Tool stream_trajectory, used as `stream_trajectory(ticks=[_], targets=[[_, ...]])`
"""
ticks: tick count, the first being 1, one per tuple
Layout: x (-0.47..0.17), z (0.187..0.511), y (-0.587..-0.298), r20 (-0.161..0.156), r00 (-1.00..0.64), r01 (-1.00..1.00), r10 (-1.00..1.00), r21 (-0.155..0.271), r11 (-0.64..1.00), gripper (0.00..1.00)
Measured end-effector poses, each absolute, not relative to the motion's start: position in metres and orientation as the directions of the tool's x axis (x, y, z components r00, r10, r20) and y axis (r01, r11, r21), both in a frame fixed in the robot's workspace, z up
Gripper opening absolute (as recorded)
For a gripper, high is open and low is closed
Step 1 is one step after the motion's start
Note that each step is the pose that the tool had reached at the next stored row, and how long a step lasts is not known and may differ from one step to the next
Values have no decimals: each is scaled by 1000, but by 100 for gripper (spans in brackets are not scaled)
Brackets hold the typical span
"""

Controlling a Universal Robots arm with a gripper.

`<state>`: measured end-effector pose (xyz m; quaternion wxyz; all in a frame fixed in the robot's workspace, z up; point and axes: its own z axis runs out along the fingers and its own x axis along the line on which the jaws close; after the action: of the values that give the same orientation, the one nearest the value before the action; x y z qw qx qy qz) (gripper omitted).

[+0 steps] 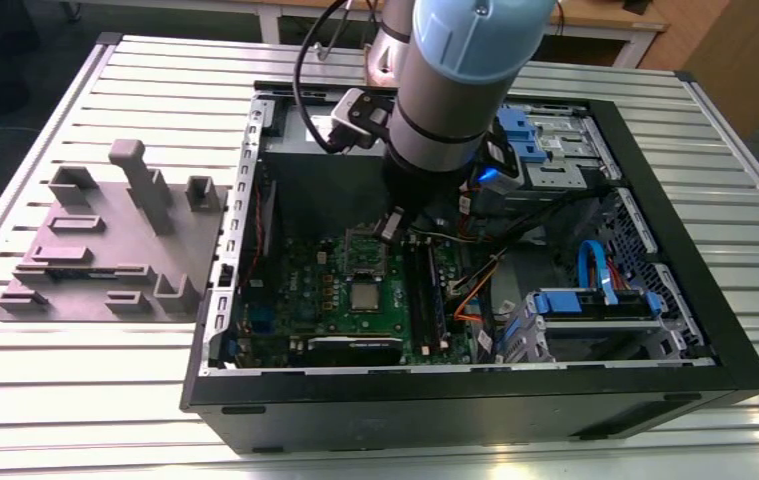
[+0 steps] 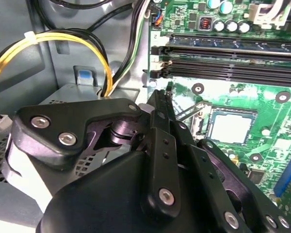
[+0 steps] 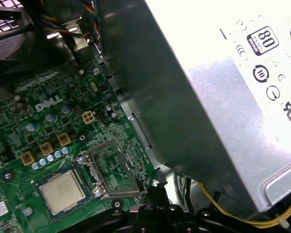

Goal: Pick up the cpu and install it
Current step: 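Close the cpu cover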

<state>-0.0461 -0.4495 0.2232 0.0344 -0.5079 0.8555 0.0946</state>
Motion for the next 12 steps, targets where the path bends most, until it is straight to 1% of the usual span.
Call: stream_trajectory(ticks=[12], targets=[[-47, 228, -449, -135, -482, -875, -866, 116, 469, 11]])
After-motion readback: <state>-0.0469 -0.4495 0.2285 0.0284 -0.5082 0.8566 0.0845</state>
